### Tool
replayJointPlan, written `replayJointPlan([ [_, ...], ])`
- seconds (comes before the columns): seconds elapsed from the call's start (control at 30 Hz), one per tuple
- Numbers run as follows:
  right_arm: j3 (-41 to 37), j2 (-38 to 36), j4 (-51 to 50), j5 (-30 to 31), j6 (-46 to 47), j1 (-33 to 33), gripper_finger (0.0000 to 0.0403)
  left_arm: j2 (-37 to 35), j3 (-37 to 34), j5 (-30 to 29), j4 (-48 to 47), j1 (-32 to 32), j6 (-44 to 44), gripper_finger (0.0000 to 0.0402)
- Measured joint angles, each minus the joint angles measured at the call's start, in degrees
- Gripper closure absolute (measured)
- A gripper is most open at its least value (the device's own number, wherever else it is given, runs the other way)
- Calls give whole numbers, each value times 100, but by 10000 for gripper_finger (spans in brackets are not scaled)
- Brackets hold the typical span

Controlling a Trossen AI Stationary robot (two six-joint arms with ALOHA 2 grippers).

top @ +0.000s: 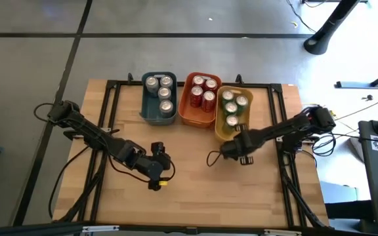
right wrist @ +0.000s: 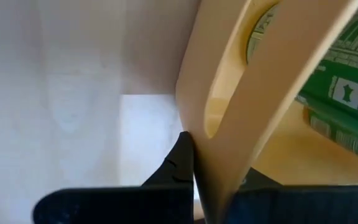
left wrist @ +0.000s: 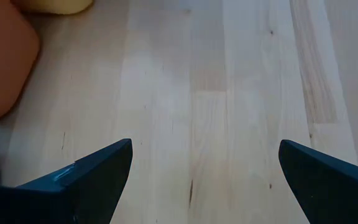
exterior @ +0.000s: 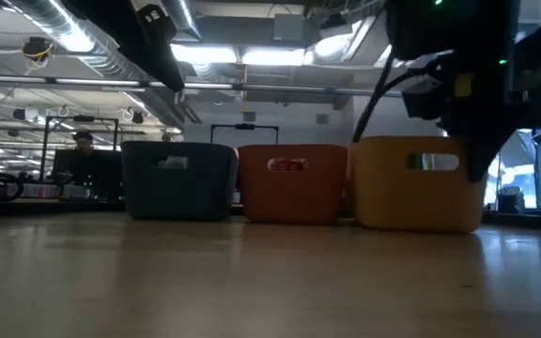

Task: Sort soda cans
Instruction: Move the yellow bin to the right of the orange bin

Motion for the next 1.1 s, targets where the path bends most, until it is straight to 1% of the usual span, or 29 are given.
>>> replayJointPlan([
  [0.47, -7, 4, 92, 262, -1637, -1298, 394, 0, 0, 2, 0, 0, 192, 11],
  [0.73, -13, 11, 488, 519, -2618, -1448, 393, 0, 0, 2, 0, 0, 290, 11],
  [0.87, -7, 13, 705, 384, -2696, -1592, 393, 0, 0, -4, 0, 26, 284, 11],
  [1.0, 3, 13, 768, 295, -2436, -1754, 393, 0, 0, -13, -3, 37, 270, 11],
  [1.1, 15, 10, 766, 87, -2336, -1833, 393, 0, 0, -13, -2, 37, 270, 11],
])
